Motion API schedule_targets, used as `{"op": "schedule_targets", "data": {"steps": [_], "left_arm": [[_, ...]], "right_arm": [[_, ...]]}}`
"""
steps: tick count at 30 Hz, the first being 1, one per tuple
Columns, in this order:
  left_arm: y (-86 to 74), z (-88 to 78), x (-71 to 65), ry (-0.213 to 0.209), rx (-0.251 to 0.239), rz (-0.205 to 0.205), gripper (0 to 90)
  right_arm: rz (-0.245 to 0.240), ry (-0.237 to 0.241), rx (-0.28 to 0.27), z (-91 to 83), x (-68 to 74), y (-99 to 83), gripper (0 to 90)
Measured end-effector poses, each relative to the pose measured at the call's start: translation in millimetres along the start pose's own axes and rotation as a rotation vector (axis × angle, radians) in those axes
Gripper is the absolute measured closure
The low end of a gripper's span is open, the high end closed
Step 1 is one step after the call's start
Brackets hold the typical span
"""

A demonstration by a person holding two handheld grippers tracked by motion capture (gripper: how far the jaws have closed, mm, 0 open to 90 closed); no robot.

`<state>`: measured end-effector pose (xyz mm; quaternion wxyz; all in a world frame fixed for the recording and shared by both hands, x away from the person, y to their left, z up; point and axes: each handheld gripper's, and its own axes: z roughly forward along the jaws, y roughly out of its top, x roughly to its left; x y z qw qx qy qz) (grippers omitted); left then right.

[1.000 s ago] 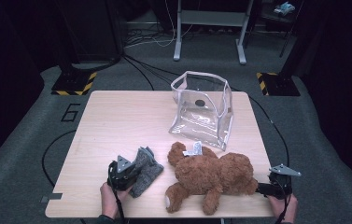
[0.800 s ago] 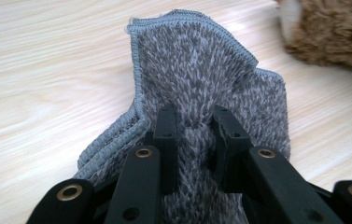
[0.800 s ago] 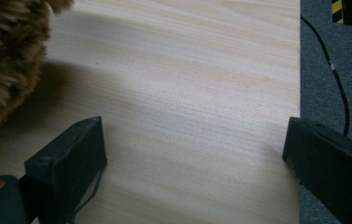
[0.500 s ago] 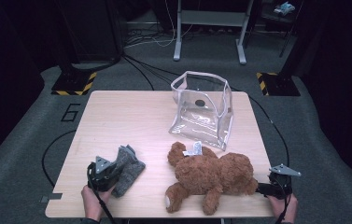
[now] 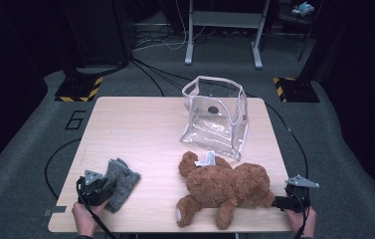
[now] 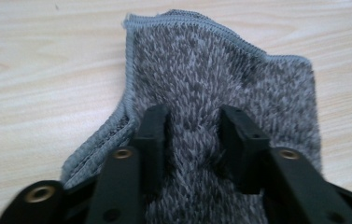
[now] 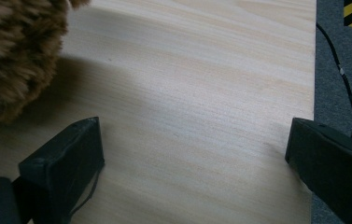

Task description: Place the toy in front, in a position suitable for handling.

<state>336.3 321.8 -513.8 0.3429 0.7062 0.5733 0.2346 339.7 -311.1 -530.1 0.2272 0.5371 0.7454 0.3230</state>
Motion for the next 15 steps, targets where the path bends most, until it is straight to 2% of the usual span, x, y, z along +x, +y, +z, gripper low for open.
{"op": "schedule_targets", "data": {"steps": [1, 4, 6, 8, 10, 15], "left_arm": [[0.1, 1.3, 0.8, 0.003, 0.013, -0.006, 53.8], [1.7, 1.5, 0.9, 0.015, 0.020, -0.026, 26.8], [3.5, -1.3, -0.1, 0.015, 0.023, -0.024, 15.2], [5.5, -5.4, -1.8, 0.016, 0.014, -0.019, 11.8], [8.0, -8.7, -2.1, 0.001, 0.037, -0.014, 6.8], [14.4, -15.0, -3.5, 0.001, 0.043, -0.011, 2.4]], "right_arm": [[0.000, 0.000, 0.000, 0.0, -0.1, 0.0, 3.6], [0.000, -0.001, 0.000, 0.0, -0.1, 0.0, 3.7], [0.000, -0.001, -0.001, 0.1, -0.2, 0.1, 3.7], [0.004, -0.002, 0.000, -0.1, 0.1, 0.0, 4.0], [0.008, -0.003, 0.000, -0.4, 0.1, -0.1, 4.1], [0.006, -0.004, -0.001, -0.5, -0.3, -0.2, 4.9]]}}
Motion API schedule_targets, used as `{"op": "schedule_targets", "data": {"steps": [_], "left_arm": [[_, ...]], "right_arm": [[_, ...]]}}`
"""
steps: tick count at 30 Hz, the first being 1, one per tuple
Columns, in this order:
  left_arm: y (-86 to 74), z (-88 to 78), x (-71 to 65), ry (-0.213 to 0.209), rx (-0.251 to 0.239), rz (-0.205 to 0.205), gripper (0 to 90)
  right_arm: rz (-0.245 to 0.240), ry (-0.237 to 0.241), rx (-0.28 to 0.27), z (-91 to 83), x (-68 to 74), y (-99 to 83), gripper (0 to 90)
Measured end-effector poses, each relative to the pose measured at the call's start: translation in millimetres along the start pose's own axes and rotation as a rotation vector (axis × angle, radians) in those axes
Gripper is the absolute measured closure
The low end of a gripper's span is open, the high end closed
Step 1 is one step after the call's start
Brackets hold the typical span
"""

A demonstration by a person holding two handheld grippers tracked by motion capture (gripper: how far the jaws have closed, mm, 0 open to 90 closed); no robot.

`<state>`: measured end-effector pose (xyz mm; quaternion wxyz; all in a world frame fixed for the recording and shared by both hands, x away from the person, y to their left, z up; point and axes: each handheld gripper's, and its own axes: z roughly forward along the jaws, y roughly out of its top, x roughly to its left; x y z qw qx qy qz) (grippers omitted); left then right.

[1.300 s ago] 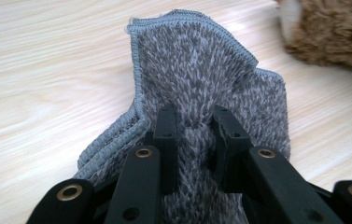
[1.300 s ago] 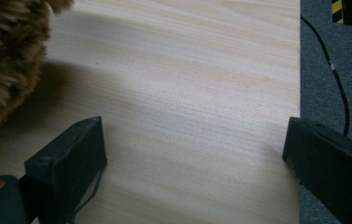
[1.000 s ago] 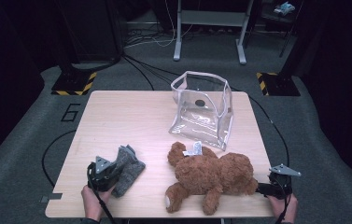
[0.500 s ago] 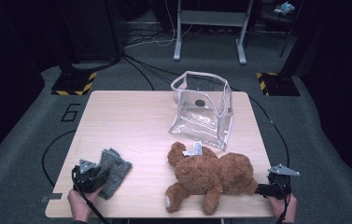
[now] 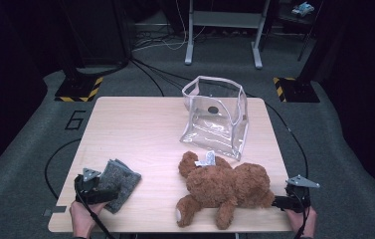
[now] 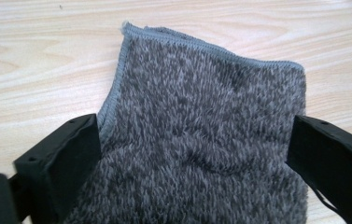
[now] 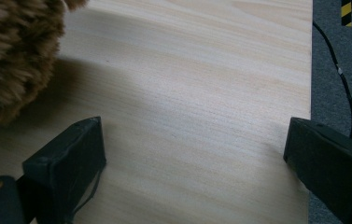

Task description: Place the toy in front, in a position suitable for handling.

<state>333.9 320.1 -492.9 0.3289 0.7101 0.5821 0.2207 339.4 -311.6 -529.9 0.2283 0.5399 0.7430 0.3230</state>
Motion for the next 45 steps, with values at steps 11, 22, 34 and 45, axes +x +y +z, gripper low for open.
{"op": "schedule_targets", "data": {"steps": [11, 22, 34, 45], "left_arm": [[28.7, -6.8, -13.3, -0.028, -0.030, 0.035, 0.0], [78.9, -0.3, -23.7, -0.105, -0.060, 0.063, 0.0], [112.3, 29.3, -46.9, -0.171, -0.017, 0.123, 1.2], [150.6, 58.1, -75.0, -0.252, -0.033, 0.190, 4.2]], "right_arm": [[0.005, -0.004, -0.005, 0.0, -0.2, 0.1, 5.5], [0.006, -0.006, -0.005, 0.0, -0.2, 0.2, 5.7], [0.000, -0.001, -0.005, 0.2, -0.4, 0.3, 5.8], [0.004, -0.004, -0.006, -0.1, -0.3, 0.2, 6.6]]}}
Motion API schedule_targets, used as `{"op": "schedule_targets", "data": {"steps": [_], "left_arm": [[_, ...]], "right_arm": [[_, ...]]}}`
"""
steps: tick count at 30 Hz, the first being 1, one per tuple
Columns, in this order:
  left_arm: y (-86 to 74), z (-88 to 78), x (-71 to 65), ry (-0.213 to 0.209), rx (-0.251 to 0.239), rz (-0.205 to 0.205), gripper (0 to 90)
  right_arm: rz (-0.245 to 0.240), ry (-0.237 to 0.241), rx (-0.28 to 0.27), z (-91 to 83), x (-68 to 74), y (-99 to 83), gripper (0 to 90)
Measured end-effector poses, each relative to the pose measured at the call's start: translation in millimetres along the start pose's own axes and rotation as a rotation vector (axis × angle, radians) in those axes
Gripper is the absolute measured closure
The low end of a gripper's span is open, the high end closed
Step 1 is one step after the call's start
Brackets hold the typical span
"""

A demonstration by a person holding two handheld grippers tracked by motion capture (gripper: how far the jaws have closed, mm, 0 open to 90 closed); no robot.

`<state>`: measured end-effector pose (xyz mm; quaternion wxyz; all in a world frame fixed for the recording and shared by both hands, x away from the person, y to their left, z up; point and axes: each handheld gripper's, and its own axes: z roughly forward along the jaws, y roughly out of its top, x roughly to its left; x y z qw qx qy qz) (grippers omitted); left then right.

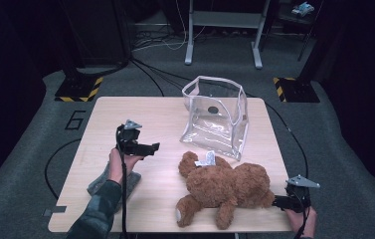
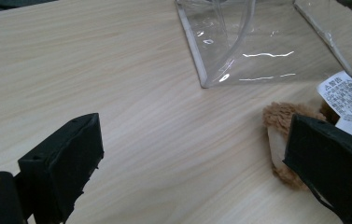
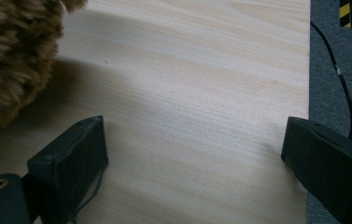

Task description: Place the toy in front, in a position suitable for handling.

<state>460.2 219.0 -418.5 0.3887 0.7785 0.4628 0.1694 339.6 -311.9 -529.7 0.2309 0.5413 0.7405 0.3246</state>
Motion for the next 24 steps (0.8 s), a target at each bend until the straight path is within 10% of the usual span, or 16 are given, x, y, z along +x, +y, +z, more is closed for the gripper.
{"op": "schedule_targets", "data": {"steps": [24], "left_arm": [[60.0, 65.2, -28.5, -0.077, -0.007, 0.049, 12.9]], "right_arm": [[-0.001, -0.004, -0.003, -0.1, -0.4, -0.1, 7.3]]}}
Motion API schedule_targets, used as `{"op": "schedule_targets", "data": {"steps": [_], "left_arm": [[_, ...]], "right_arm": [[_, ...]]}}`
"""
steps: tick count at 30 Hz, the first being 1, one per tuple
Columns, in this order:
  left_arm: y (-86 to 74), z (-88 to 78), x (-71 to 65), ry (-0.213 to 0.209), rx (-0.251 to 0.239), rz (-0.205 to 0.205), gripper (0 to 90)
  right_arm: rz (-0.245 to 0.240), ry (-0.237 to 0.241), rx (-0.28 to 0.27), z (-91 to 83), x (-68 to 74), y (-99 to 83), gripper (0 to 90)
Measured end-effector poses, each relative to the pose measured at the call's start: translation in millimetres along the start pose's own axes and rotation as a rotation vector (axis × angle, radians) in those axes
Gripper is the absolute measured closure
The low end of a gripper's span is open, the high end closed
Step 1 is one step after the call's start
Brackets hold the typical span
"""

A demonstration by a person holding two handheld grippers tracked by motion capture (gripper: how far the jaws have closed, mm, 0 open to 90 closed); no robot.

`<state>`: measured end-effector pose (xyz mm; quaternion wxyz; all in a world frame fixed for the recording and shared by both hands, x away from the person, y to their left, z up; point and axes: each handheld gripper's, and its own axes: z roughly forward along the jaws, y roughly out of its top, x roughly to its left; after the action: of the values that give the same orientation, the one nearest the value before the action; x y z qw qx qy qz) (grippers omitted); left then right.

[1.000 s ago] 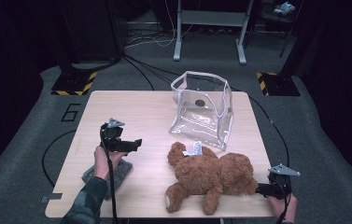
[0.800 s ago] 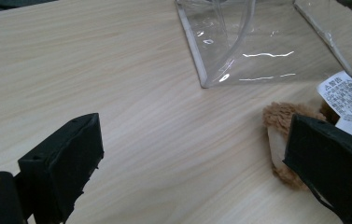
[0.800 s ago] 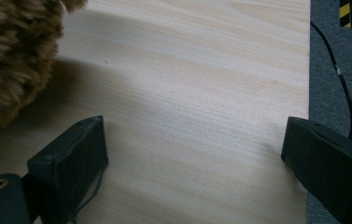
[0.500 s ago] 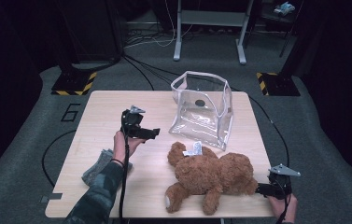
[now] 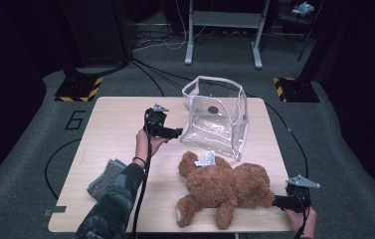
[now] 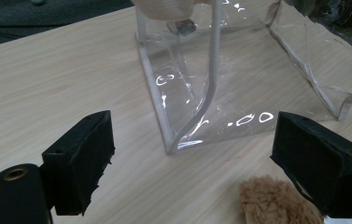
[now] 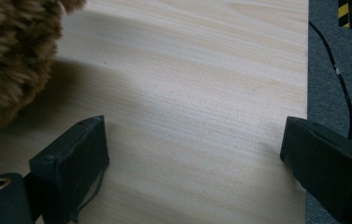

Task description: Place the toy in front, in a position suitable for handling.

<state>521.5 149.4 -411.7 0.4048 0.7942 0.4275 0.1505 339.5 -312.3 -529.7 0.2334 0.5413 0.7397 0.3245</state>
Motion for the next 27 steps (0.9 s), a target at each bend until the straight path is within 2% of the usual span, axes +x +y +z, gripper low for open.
{"op": "schedule_targets", "data": {"steps": [2, 3, 6, 7, 8, 10, 12, 14, 15, 16, 18, 19, 23, 27], "left_arm": [[5.2, 6.2, -3.6, 0.003, 0.010, 0.020, 15.2], [8.4, 9.8, -5.6, -0.005, -0.001, 0.025, 16.2], [15.9, 16.4, -8.8, -0.003, -0.001, 0.043, 23.3], [18.6, 18.6, -8.5, -0.021, -0.003, 0.050, 26.5], [22.4, 22.6, -9.5, -0.018, -0.005, 0.049, 31.4], [26.5, 29.1, -10.9, -0.038, -0.009, 0.053, 34.6], [30.1, 35.6, -13.7, -0.019, 0.005, 0.071, 38.7], [32.4, 40.4, -15.1, -0.021, 0.005, 0.075, 42.0], [34.5, 43.3, -16.6, -0.002, 0.012, 0.084, 44.2], [35.4, 45.2, -17.5, -0.008, 0.010, 0.082, 45.6], [38.6, 47.5, -20.4, 0.021, 0.005, 0.095, 48.3], [40.5, 48.6, -21.1, 0.020, 0.007, 0.099, 50.1], [45.1, 58.4, -24.6, 0.044, -0.004, 0.085, 56.2], [44.0, 67.2, -25.5, 0.070, 0.024, 0.082, 67.6]], "right_arm": [[0.004, -0.001, 0.001, -0.1, 0.2, -0.1, 7.4], [0.004, -0.001, 0.001, -0.2, 0.2, 0.0, 7.4], [0.004, -0.001, 0.001, -0.2, 0.1, -0.1, 7.5], [0.004, -0.001, 0.000, -0.2, 0.1, -0.1, 7.6], [0.005, 0.000, -0.001, -0.2, -0.1, -0.1, 7.6], [0.005, 0.001, -0.002, -0.3, -0.2, -0.1, 7.8], [0.006, 0.000, -0.001, -0.3, -0.2, -0.1, 7.8], [0.006, -0.003, -0.002, -0.4, 0.0, -0.2, 8.5], [0.007, -0.004, -0.004, -0.4, -0.2, -0.3, 8.7], [0.006, -0.004, -0.005, -0.4, -0.4, -0.2, 8.7], [0.006, -0.004, -0.005, -0.4, -0.4, -0.2, 8.7], [0.006, -0.004, -0.005, -0.4, -0.5, -0.2, 8.8], [0.006, -0.004, -0.005, -0.4, -0.4, -0.2, 8.8], [0.006, -0.004, -0.005, -0.4, -0.5, -0.3, 8.8]]}}
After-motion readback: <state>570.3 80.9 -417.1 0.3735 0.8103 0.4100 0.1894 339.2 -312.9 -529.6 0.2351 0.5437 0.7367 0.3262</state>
